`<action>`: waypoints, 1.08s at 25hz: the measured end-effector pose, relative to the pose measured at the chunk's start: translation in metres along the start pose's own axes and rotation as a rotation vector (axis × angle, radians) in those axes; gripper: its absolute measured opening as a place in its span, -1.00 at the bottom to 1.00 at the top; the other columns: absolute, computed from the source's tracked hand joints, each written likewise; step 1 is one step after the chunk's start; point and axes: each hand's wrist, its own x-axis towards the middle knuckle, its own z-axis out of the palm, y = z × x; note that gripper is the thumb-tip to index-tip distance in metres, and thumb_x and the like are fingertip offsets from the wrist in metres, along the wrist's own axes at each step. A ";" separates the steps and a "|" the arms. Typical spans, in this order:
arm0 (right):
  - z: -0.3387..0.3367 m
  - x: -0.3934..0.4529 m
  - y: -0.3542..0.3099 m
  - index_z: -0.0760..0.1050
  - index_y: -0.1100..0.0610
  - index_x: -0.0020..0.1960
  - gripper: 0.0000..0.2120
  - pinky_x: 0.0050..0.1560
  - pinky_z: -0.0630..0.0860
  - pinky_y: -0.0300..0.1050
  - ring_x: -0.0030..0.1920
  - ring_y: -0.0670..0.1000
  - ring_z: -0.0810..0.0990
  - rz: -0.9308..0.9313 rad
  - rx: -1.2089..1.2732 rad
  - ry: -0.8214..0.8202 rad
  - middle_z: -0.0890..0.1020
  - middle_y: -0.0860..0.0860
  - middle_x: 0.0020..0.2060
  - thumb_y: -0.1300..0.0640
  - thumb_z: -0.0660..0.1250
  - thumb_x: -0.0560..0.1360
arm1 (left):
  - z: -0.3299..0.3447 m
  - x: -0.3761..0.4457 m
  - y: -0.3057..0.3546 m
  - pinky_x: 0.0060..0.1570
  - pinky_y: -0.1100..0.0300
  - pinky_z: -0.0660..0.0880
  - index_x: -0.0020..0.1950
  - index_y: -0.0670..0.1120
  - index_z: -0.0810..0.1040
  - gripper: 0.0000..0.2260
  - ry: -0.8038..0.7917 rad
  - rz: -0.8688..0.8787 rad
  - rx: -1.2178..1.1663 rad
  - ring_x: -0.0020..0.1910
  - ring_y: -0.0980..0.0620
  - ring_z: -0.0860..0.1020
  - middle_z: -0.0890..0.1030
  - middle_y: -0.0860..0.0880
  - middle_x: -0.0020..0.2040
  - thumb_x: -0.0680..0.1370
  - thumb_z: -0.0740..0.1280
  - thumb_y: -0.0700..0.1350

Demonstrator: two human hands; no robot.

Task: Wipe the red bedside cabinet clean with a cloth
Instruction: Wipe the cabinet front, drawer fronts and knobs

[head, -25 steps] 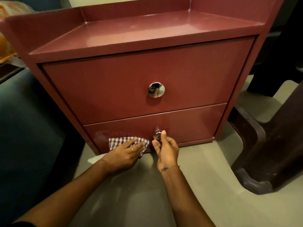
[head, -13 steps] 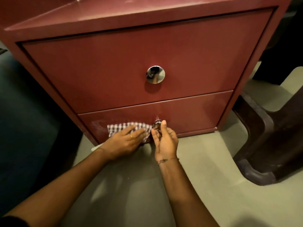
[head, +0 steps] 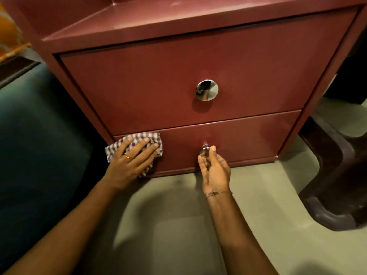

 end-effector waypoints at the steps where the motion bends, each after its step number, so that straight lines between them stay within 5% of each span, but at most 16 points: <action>1: 0.000 -0.001 0.001 0.46 0.17 -0.20 -0.86 -0.20 0.62 -0.29 -0.49 -0.19 0.54 0.004 0.013 0.011 0.56 -0.03 -0.48 0.17 0.32 0.52 | 0.002 -0.007 -0.001 0.41 -0.07 0.06 0.23 -0.10 0.42 -0.70 -0.016 0.026 0.015 0.53 -0.08 0.05 0.44 0.01 0.30 0.64 -0.05 -0.22; 5: 0.003 -0.004 -0.002 0.45 0.17 -0.21 -0.85 -0.22 0.62 -0.28 -0.51 -0.20 0.54 0.021 0.035 0.016 0.57 -0.08 -0.57 0.17 0.32 0.52 | -0.005 -0.023 0.014 0.24 -0.04 0.22 -0.07 -0.11 0.60 -0.49 -0.101 0.167 -0.113 0.10 -0.09 0.40 0.49 -0.09 0.08 0.65 -0.17 -0.20; 7: 0.003 -0.005 -0.003 0.45 0.17 -0.22 -0.84 -0.20 0.61 -0.27 -0.51 -0.19 0.54 0.025 0.021 0.023 0.56 -0.07 -0.58 0.17 0.32 0.52 | -0.014 -0.007 0.009 0.03 0.03 0.28 -0.03 -0.12 0.51 -0.59 -0.107 0.021 -0.119 0.04 -0.08 0.40 0.47 -0.09 0.04 0.65 -0.14 -0.18; 10: 0.002 -0.004 -0.003 0.45 0.18 -0.22 -0.83 -0.23 0.61 -0.29 -0.53 -0.19 0.54 0.019 0.014 0.016 0.56 -0.08 -0.60 0.17 0.32 0.53 | -0.010 0.009 0.001 -0.01 0.05 0.29 0.05 -0.09 0.43 -0.85 0.005 -0.231 -0.088 0.02 -0.06 0.39 0.43 -0.05 0.03 0.56 0.11 -0.14; 15: 0.000 -0.003 -0.004 0.45 0.19 -0.20 -0.84 -0.22 0.61 -0.30 -0.53 -0.20 0.54 0.033 -0.007 -0.006 0.56 -0.08 -0.59 0.17 0.31 0.53 | -0.003 -0.039 0.038 -0.13 0.03 0.25 -0.15 -0.10 0.55 -0.82 -0.243 -0.052 -0.092 -0.19 -0.08 0.32 0.44 -0.09 -0.14 0.41 0.17 -0.11; 17: 0.000 -0.001 -0.005 0.45 0.19 -0.20 -0.85 -0.23 0.62 -0.30 -0.52 -0.19 0.55 0.025 -0.009 -0.018 0.57 -0.07 -0.58 0.17 0.31 0.53 | -0.009 -0.032 0.035 -0.18 0.05 0.23 -0.16 -0.11 0.50 -0.85 -0.264 -0.174 -0.087 -0.22 -0.08 0.31 0.45 -0.09 -0.18 0.40 0.17 -0.11; 20: 0.000 0.001 -0.004 0.43 0.18 -0.22 -0.83 -0.23 0.61 -0.29 -0.53 -0.20 0.54 0.001 0.002 -0.016 0.57 -0.07 -0.59 0.17 0.31 0.53 | -0.015 -0.008 0.014 -0.20 0.06 0.20 -0.14 -0.11 0.38 -0.92 -0.089 -0.467 -0.062 -0.21 -0.08 0.31 0.34 -0.08 -0.15 0.40 0.17 -0.14; 24: -0.003 0.002 -0.001 0.44 0.18 -0.24 -0.82 -0.26 0.62 -0.30 -0.54 -0.19 0.55 0.010 0.001 -0.016 0.56 -0.06 -0.60 0.17 0.31 0.53 | -0.016 -0.027 0.037 -0.18 0.06 0.24 -0.11 -0.07 0.39 -0.88 -0.170 -0.313 -0.123 -0.20 -0.07 0.32 0.44 -0.08 -0.16 0.40 0.15 -0.09; 27: -0.003 0.003 -0.003 0.43 0.17 -0.24 -0.82 -0.29 0.62 -0.31 -0.53 -0.19 0.57 -0.002 -0.003 -0.024 0.57 -0.06 -0.60 0.17 0.31 0.52 | -0.026 -0.008 0.029 -0.01 0.11 0.29 -0.04 -0.09 0.40 -0.84 0.019 -0.676 -0.194 -0.08 -0.10 0.36 0.44 -0.10 -0.05 0.39 0.22 -0.17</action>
